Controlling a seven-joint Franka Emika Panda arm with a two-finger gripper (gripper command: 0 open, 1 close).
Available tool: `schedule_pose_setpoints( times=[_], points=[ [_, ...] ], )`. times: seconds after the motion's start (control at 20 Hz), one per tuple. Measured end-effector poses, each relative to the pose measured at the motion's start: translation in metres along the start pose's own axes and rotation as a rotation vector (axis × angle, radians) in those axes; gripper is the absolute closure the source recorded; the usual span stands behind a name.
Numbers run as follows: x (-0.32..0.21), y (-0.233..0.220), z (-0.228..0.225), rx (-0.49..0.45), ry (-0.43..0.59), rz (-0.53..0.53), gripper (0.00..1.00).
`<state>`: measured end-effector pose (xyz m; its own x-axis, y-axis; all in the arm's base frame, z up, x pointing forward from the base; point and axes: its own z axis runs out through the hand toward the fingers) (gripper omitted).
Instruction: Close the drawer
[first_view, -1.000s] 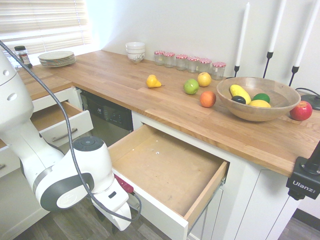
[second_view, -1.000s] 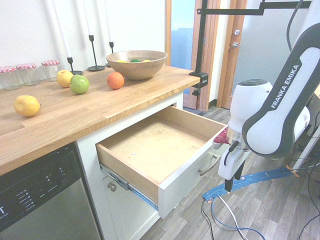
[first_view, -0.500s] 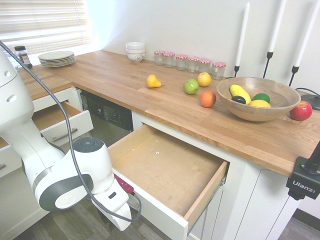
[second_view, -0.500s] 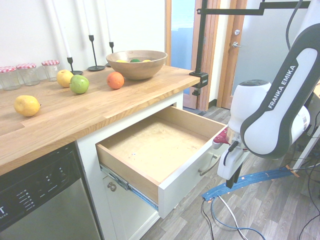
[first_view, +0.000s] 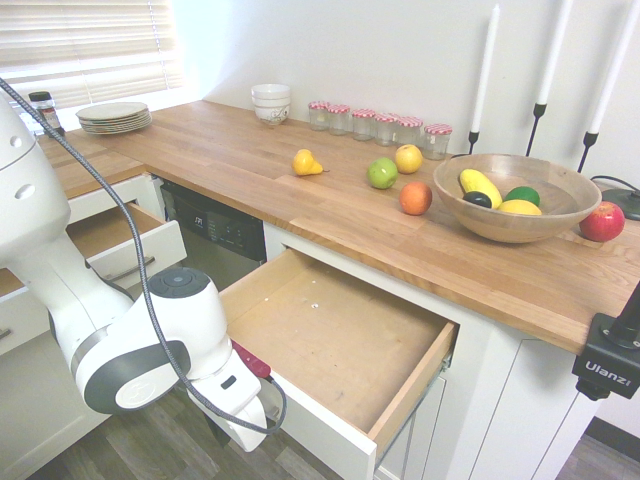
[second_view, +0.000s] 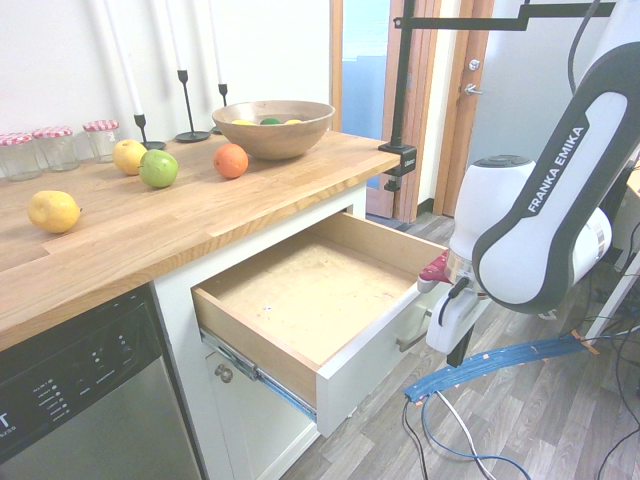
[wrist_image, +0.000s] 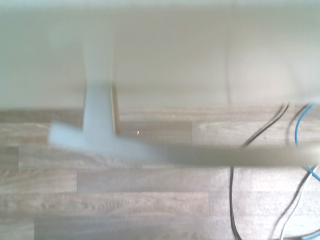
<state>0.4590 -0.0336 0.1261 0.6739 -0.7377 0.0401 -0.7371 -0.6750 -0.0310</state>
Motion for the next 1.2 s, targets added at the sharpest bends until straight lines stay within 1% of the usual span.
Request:
schedule_pose_setpoints(
  times=[0.55, 0.85, 1.05, 1.2],
  points=[
    [0.024, -0.052, 0.004, 0.081, 0.047, 0.039, 1.00],
    [0.048, -0.066, -0.002, 0.102, 0.058, 0.064, 1.00],
    [0.060, -0.079, -0.008, 0.117, 0.060, 0.063, 1.00],
    [0.064, -0.093, -0.012, 0.147, 0.064, 0.046, 1.00]
  ],
)
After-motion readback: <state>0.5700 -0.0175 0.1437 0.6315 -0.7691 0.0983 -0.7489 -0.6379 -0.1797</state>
